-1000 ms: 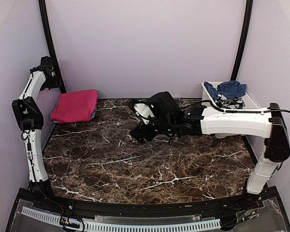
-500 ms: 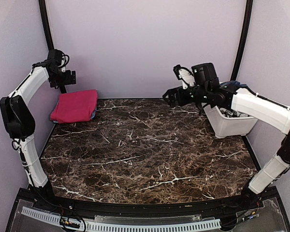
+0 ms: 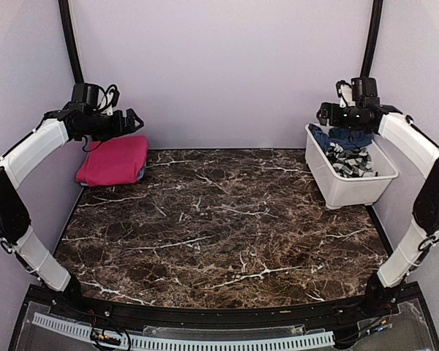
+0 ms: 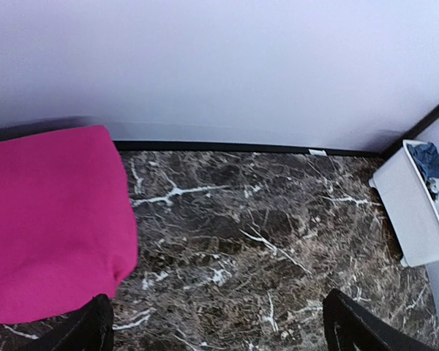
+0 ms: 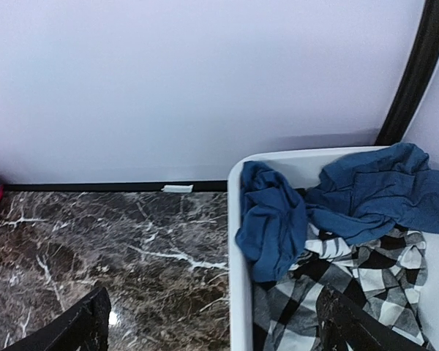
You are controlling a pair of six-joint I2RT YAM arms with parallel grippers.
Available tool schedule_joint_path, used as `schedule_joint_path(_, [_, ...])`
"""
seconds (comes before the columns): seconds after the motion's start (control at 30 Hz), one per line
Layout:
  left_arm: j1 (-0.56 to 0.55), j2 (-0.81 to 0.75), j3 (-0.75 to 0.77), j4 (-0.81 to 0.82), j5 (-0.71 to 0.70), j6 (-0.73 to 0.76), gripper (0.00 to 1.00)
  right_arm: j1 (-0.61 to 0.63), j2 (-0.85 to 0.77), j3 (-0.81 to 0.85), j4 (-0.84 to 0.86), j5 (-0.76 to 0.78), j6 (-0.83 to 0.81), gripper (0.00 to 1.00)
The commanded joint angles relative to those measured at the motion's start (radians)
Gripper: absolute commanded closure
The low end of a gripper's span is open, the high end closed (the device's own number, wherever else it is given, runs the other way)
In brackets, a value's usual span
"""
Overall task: Fold and stack the mixed laundry pile
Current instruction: Pick up the crumpled T-shirt from the bin.
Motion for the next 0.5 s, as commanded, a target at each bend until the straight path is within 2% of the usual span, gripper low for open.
schedule_joint_path(0.0, [-0.039, -0.059, -0.075, 0.018, 0.063, 0.003, 0.01, -0.067, 0.146, 0.1, -0.034, -0.012, 0.021, 0.08])
schedule_joint_path(0.3, [-0.043, -0.145, -0.113, -0.009, 0.03, 0.028, 0.01, -0.113, 0.447, 0.333, -0.057, -0.021, 0.011, 0.14])
schedule_joint_path(0.47, [-0.044, -0.148, -0.115, -0.026, 0.022, 0.019, 0.01, -0.122, 0.594, 0.51, -0.122, 0.009, 0.006, 0.28])
